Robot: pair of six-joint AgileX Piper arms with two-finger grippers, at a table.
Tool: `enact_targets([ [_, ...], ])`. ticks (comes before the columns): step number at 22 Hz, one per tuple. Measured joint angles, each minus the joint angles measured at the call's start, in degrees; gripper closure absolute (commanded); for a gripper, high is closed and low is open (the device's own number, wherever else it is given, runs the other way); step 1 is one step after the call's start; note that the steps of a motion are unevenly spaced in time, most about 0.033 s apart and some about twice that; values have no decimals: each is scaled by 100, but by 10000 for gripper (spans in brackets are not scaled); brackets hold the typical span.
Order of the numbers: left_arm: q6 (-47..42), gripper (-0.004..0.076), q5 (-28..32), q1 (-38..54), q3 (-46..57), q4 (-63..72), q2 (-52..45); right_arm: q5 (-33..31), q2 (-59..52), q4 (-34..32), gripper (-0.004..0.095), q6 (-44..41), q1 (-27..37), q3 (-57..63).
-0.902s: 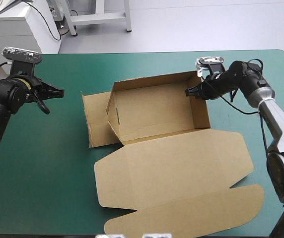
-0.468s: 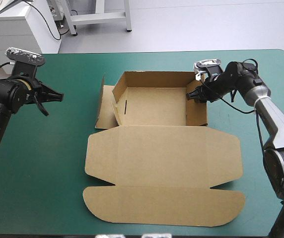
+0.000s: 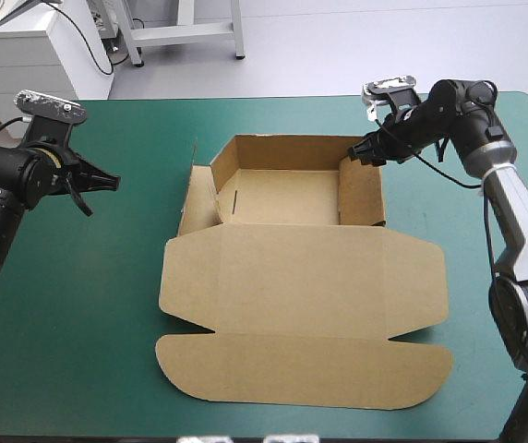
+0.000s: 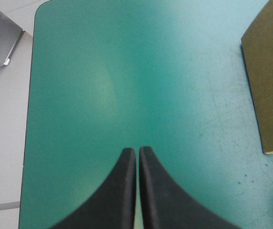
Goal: Fold the box
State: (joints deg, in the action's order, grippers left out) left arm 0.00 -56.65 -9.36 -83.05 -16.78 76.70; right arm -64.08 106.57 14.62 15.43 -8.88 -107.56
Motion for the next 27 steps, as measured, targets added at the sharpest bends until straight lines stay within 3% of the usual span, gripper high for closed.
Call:
enact_targets([
  [3,0,723,-14,0,0,10,0,-370,60,-337,452,-286,0,-5],
  [10,0,731,-13,0,0,17,0,-528,836,-282,509,-362,0,-5],
  [12,0,731,29,0,0,17,0,-527,995,-190,599,-419,0,-5],
  [14,0,731,56,0,0,17,0,-546,1104,-157,857,-543,0,-5],
  [15,0,731,69,0,0,17,0,-544,1142,-180,919,-612,0,-5],
  [27,-66,731,198,0,0,17,79,-272,1018,137,929,-725,147,-2],
])
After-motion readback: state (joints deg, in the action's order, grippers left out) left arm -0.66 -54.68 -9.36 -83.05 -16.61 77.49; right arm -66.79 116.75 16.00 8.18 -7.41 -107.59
